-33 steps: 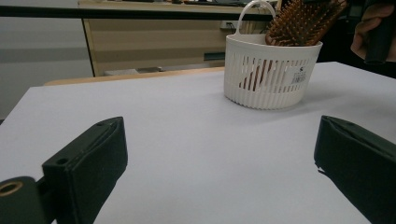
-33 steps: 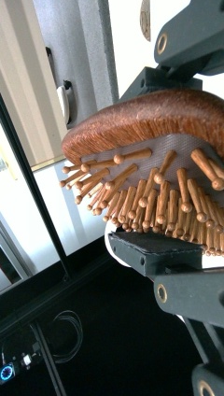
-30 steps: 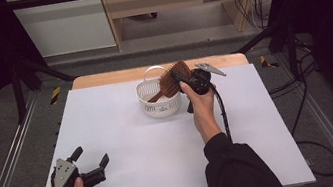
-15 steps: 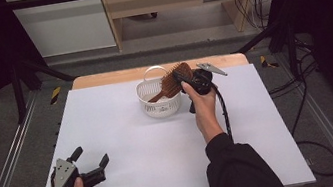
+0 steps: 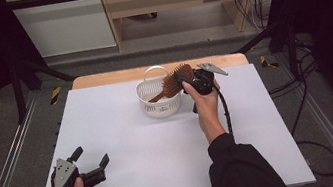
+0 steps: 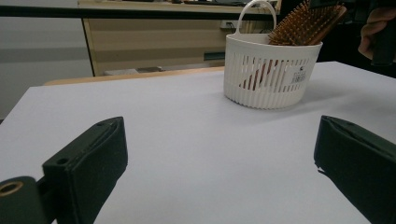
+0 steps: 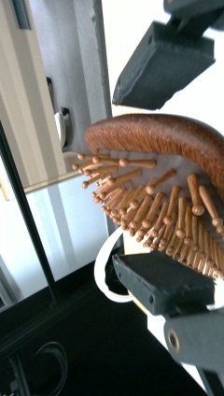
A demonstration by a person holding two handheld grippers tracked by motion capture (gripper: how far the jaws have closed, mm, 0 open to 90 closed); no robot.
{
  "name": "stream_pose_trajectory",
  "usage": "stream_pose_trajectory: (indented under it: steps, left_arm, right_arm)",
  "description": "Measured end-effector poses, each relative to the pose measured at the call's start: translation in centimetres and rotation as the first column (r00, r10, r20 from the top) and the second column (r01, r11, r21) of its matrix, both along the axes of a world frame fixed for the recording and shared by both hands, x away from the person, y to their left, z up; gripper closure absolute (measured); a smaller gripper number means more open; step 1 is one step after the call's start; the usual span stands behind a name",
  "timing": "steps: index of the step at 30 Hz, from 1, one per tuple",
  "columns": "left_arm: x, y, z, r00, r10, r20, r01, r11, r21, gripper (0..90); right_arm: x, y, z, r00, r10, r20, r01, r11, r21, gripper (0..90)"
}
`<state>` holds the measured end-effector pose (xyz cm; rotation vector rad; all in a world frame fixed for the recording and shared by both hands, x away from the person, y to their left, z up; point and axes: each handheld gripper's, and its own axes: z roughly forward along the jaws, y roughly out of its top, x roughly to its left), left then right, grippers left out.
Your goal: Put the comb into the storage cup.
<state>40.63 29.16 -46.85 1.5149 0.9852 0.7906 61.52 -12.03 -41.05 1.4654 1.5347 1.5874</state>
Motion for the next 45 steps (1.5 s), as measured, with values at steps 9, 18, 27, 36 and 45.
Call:
stream_pose_trajectory:
  steps: [9,18,27,36,45]
  left_arm:
    - [0.0,0.0,0.0,1.0,0.002,-0.002,-0.002,1.0,0.001,2.7]
    - [0.0,0.0,0.0,1.0,0.003,-0.002,-0.003,1.0,-0.001,2.7]
    - [0.0,0.1,0.0,1.0,0.007,0.002,-0.007,1.0,0.001,2.7]
    - [0.0,0.2,0.0,0.9998,0.017,0.004,-0.017,0.9998,-0.005,1.9]
    - [0.0,0.3,0.0,0.9998,0.021,0.003,-0.021,0.9998,-0.005,1.4]
  right_arm:
    - [-0.3,-0.1,0.5,0.9995,-0.015,0.029,0.017,0.9976,-0.067,12.4]
    - [-0.8,-0.3,1.1,0.9976,-0.007,0.069,0.011,0.9976,-0.069,11.7]
    - [-1.4,-0.6,2.0,0.9943,0.006,0.106,0.002,0.9972,-0.075,11.5]
    - [-1.7,-1.0,2.4,0.9932,0.026,0.114,-0.018,0.9976,-0.067,6.2]
    - [-2.0,-1.7,3.0,0.9919,0.02,0.125,-0.011,0.9974,-0.071,4.1]
